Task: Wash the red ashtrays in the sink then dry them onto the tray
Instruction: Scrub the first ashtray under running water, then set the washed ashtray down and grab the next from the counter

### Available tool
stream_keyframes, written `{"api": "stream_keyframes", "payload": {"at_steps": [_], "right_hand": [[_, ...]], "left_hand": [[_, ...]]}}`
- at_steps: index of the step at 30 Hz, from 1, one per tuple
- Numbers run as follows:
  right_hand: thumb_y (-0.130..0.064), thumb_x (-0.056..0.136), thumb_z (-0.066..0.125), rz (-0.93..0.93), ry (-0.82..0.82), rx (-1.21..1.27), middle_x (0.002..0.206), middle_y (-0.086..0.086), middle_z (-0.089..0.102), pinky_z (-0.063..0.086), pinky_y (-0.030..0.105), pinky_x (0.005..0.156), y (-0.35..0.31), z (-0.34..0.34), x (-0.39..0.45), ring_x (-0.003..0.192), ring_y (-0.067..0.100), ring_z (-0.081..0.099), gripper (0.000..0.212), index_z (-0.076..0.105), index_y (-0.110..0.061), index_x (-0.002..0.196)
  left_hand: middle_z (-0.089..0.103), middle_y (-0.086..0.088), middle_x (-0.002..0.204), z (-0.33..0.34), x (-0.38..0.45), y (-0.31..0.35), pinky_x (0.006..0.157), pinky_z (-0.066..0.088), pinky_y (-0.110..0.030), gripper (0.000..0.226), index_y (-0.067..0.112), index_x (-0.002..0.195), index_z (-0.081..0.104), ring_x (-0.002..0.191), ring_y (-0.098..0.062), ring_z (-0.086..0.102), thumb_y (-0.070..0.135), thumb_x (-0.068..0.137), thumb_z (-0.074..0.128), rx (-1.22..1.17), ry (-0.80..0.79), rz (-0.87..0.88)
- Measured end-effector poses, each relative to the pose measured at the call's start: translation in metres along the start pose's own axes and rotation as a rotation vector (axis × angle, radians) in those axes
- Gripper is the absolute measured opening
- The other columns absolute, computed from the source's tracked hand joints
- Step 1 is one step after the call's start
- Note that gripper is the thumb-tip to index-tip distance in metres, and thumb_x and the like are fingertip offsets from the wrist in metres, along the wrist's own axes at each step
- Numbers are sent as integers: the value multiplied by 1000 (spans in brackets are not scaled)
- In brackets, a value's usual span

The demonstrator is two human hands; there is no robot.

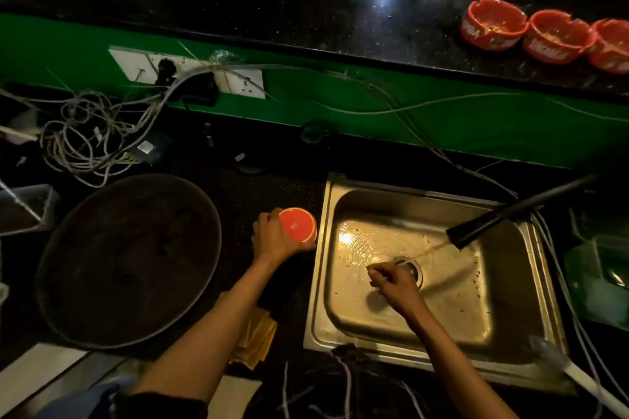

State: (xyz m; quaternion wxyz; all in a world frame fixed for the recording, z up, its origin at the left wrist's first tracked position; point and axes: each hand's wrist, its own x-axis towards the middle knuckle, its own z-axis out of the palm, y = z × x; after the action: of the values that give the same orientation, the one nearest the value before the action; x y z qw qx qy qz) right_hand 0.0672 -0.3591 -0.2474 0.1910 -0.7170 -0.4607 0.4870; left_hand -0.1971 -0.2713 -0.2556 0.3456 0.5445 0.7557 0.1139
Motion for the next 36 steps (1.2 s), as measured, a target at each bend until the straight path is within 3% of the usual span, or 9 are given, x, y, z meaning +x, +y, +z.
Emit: {"api": "stream_keyframes", "payload": {"at_steps": [9, 12, 16, 23, 28, 33, 36], "right_hand": [[-17, 98, 60, 100, 62, 26, 98, 3, 72, 57, 43, 89, -26, 30, 17, 93, 21, 69, 16, 71, -16, 110], [-19, 98, 59, 123, 83, 47, 98, 3, 72, 57, 40, 87, -30, 34, 9, 93, 20, 69, 14, 69, -21, 107], [-15, 98, 60, 200, 118, 74, 102, 6, 72, 58, 34, 85, -25, 35, -1, 91, 16, 69, 19, 69, -11, 113], [-16, 98, 60, 221, 108, 74, 104, 8, 72, 56, 23, 77, -29, 35, -4, 91, 16, 68, 20, 68, -12, 116], [-20, 98, 59, 167, 98, 57, 106, 6, 71, 55, 27, 82, -35, 26, -7, 94, 16, 69, 24, 68, -12, 119], [-18, 98, 59, 88, 116, 10, 104, 7, 73, 56, 33, 89, -42, 5, -14, 95, 20, 70, 24, 69, -9, 118], [-24, 96, 63, 20, 161, -14, 104, 3, 74, 56, 41, 92, -45, -15, -14, 97, 18, 70, 22, 72, -15, 114]], "left_hand": [[33, -8, 149, -12, 96, 12, 109, 37, -52, 117, 24, 147, 29, 137, -34, 32, 47, 52, 93, 117, -144, 143], [32, -9, 151, -4, 112, 18, 110, 35, -53, 120, 21, 150, 28, 138, -35, 31, 44, 52, 94, 113, -156, 182], [31, -9, 152, 8, 118, 17, 112, 30, -53, 124, 21, 153, 24, 138, -36, 30, 47, 53, 93, 136, -141, 188], [18, -14, 159, 13, 108, 11, 118, 23, -53, 134, 16, 157, 4, 145, -37, 18, 44, 60, 91, 95, -169, 169], [20, -16, 156, 19, 58, 14, 117, 27, -53, 103, 11, 154, 18, 143, -37, 20, 37, 76, 80, 88, 14, 333], [45, -9, 139, 39, 4, 33, 104, 42, -42, 66, 13, 137, 49, 131, -30, 40, 38, 81, 73, 160, -33, 478], [53, -5, 132, 48, -17, 55, 99, 43, -37, 53, 16, 130, 55, 123, -26, 46, 35, 83, 70, 112, -78, 493]]}}
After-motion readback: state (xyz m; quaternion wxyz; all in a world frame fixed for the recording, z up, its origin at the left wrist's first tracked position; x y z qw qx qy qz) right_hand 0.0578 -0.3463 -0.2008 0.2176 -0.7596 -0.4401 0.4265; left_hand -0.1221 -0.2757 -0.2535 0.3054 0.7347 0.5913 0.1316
